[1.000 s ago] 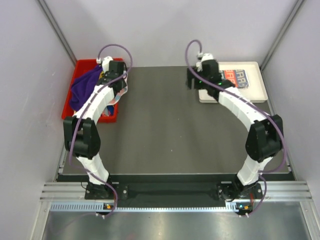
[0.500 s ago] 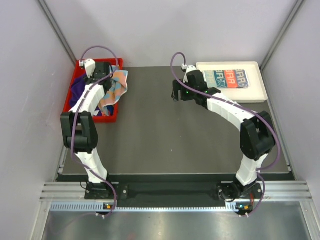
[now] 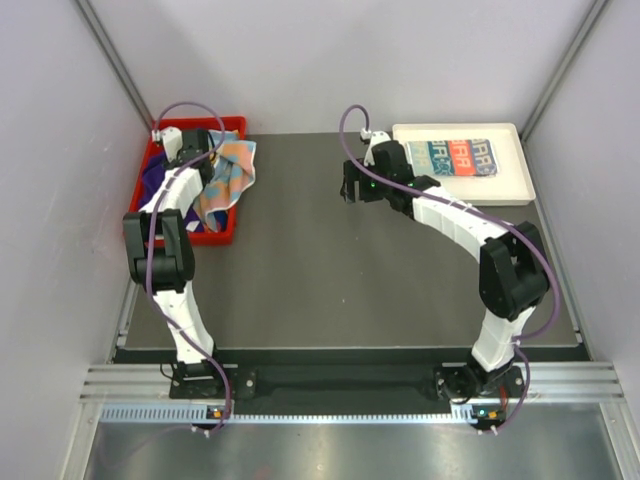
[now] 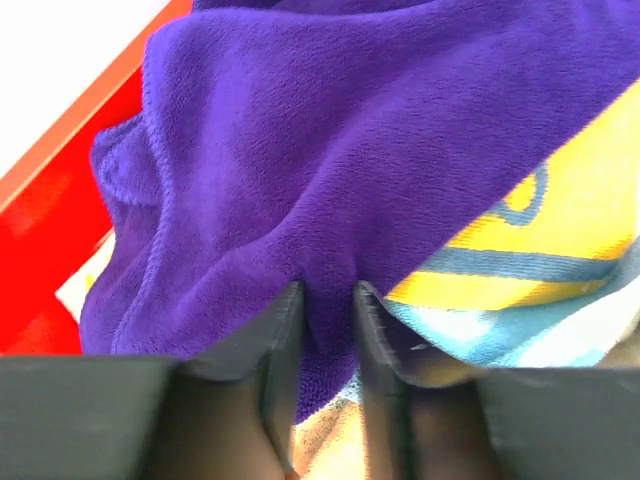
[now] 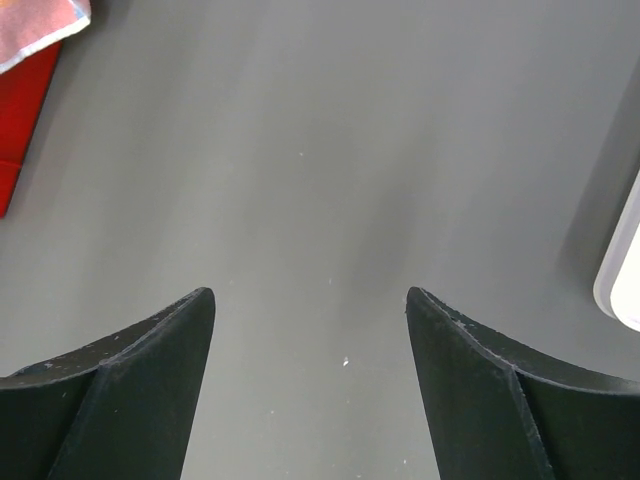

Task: Fold and stack the towels
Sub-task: Grab crumpled towel

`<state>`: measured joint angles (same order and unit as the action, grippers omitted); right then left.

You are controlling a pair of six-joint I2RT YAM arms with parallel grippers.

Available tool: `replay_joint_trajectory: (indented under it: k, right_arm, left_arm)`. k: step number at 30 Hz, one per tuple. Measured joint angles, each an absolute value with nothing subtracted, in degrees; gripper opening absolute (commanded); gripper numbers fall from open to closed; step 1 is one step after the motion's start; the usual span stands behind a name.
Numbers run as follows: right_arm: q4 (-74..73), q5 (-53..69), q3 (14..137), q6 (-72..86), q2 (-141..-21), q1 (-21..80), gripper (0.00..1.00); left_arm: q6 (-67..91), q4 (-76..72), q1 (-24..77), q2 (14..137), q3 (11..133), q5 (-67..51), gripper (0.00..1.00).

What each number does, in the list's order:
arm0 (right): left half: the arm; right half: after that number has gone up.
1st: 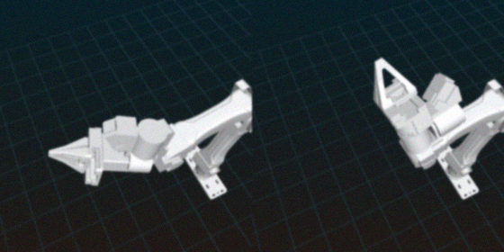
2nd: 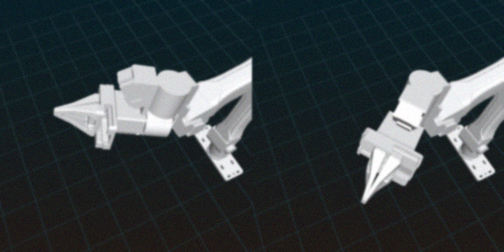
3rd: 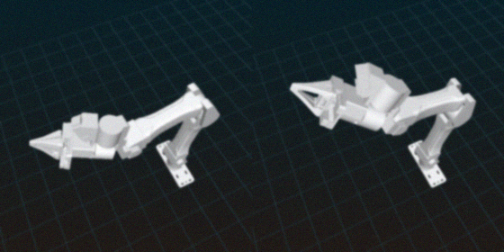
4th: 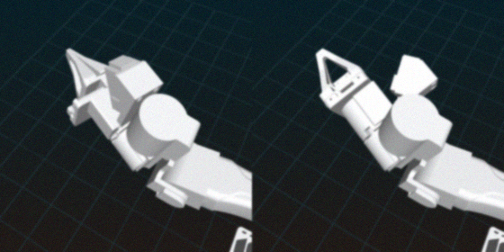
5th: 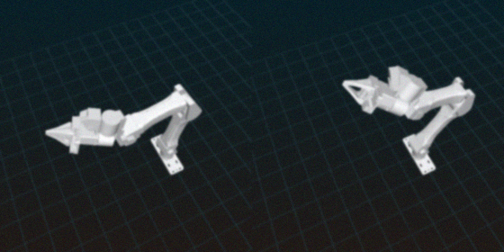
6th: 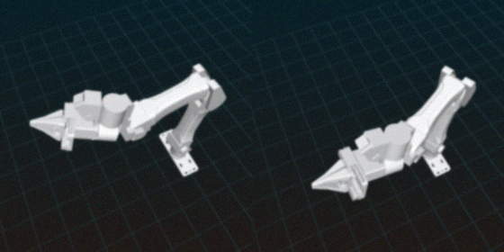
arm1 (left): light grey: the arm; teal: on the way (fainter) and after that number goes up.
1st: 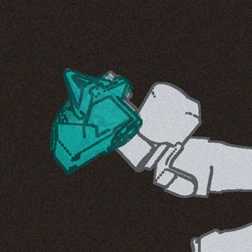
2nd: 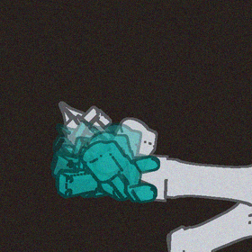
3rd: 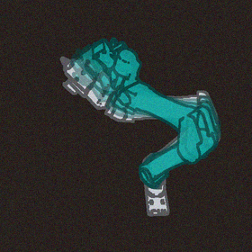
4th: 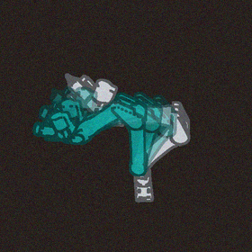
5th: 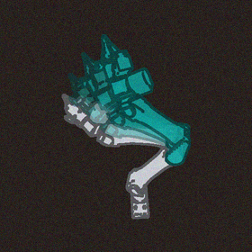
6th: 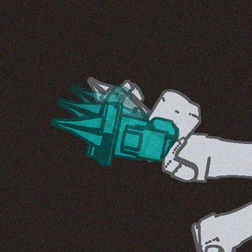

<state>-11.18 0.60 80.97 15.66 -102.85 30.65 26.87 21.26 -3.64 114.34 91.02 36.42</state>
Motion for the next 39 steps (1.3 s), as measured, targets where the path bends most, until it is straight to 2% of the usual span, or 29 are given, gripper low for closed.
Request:
replay_joint_trajectory:
  k: [2,3,5,12,26,39]
  right_arm:
    - [-11.16,0.78,80.97,15.64,-102.85,30.76,0.75]
    - [-11.07,0.80,80.97,15.64,-102.85,30.76,0.75]
    - [-11.05,0.86,80.99,15.64,-102.85,30.76,0.74]
    - [-10.68,1.34,80.97,15.64,-102.85,30.76,0.73]
    - [-10.68,1.39,80.97,15.62,-102.85,31.00,0.72]
    - [-10.68,0.97,80.99,15.59,-102.83,31.03,0.72]
  left_arm:
    - [26.72,20.93,-3.66,114.34,91.33,35.88,0.15]
    - [26.61,20.93,-3.66,114.34,91.42,35.66,0.05]
    - [26.55,20.64,-3.68,114.34,91.46,35.33,0.00]
    - [26.44,17.10,-3.68,111.28,87.35,33.50,0.00]
    - [26.87,2.96,-2.17,92.38,70.81,28.62,0.00]
    - [24.21,-0.16,9.19,85.32,66.19,30.52,0.00]
